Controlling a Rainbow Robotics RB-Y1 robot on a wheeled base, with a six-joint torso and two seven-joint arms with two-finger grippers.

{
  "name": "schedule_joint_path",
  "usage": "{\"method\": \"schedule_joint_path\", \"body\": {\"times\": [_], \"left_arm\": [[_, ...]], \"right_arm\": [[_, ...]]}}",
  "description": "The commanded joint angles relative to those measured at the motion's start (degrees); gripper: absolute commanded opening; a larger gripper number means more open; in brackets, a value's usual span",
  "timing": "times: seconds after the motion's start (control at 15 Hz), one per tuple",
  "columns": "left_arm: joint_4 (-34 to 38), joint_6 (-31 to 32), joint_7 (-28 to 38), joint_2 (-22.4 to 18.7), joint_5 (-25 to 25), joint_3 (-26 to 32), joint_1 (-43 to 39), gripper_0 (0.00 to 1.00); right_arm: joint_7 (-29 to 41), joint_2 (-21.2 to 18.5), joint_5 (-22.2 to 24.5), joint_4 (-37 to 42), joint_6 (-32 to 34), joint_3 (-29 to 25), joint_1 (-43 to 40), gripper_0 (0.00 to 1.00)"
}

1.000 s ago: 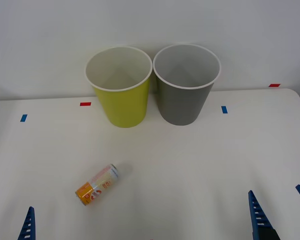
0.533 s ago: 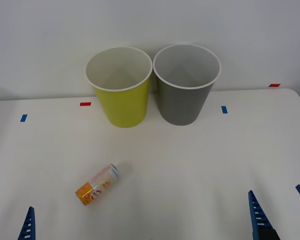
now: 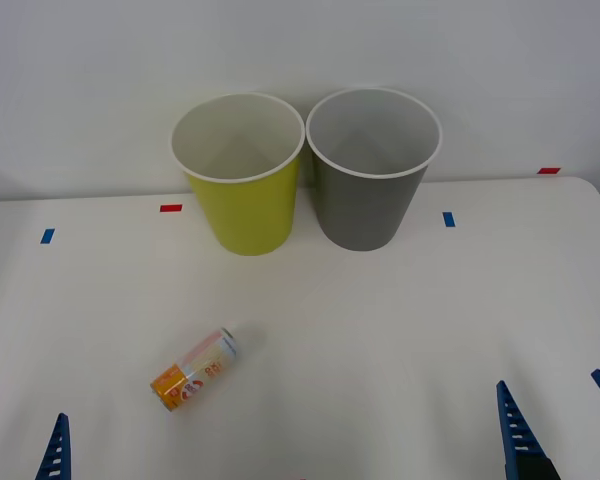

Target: Put cans in the gray bin and PET bottles in the light green bin.

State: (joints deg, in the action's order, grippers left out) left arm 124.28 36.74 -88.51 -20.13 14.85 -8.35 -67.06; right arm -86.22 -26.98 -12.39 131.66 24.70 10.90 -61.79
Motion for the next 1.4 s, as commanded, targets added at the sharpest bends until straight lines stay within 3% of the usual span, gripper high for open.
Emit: {"method": "schedule_joint_path", "body": {"times": [0.07,0.6,1.13,1.4], "left_arm": [[-2.20,-1.05,0.09,-0.26,-0.18,-0.26,1.93,1.00],[-2.37,-2.37,0.70,-11.60,-0.88,-0.35,4.13,1.00],[-2.37,-11.95,0.62,-24.96,-2.02,-4.22,14.94,1.00],[-1.14,-17.75,0.53,-28.39,-2.20,-5.54,18.98,1.00]], "right_arm": [[0.00,0.00,0.00,0.00,0.00,0.00,0.00,1.00],[0.00,0.00,0.00,0.00,0.00,0.00,0.00,1.00],[0.00,0.00,0.00,0.00,0.00,0.00,0.00,1.00],[0.00,0.00,0.00,0.00,0.00,0.00,0.00,1.00]]}}
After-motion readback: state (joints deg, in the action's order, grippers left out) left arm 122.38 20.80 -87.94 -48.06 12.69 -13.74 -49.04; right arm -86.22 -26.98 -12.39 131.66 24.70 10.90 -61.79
